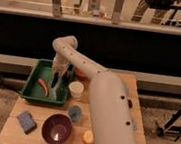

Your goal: Place brush in red bowl

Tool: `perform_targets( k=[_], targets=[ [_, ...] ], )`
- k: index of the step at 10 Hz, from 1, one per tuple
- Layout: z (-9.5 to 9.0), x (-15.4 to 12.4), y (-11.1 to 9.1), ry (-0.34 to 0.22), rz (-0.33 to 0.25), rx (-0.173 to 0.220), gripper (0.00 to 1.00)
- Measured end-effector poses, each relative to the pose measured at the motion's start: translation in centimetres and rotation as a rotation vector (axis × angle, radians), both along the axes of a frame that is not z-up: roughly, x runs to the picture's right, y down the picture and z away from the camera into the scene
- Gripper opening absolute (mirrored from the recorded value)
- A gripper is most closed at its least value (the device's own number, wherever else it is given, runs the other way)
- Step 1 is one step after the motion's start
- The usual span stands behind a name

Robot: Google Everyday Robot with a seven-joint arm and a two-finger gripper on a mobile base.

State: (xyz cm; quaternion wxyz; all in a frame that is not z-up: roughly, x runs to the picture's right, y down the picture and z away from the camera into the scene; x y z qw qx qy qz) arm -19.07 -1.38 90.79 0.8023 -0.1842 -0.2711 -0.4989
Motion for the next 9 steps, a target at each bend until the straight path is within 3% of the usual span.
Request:
perform_targets(
  k=[2, 9],
  targets=[
    [-0.7, 0.4, -1.0, -0.005, 0.004, 0.028, 0.00],
    [-1.9, 2.3, -3.3, -0.039, 0.097, 0.101, 0.00]
  ],
)
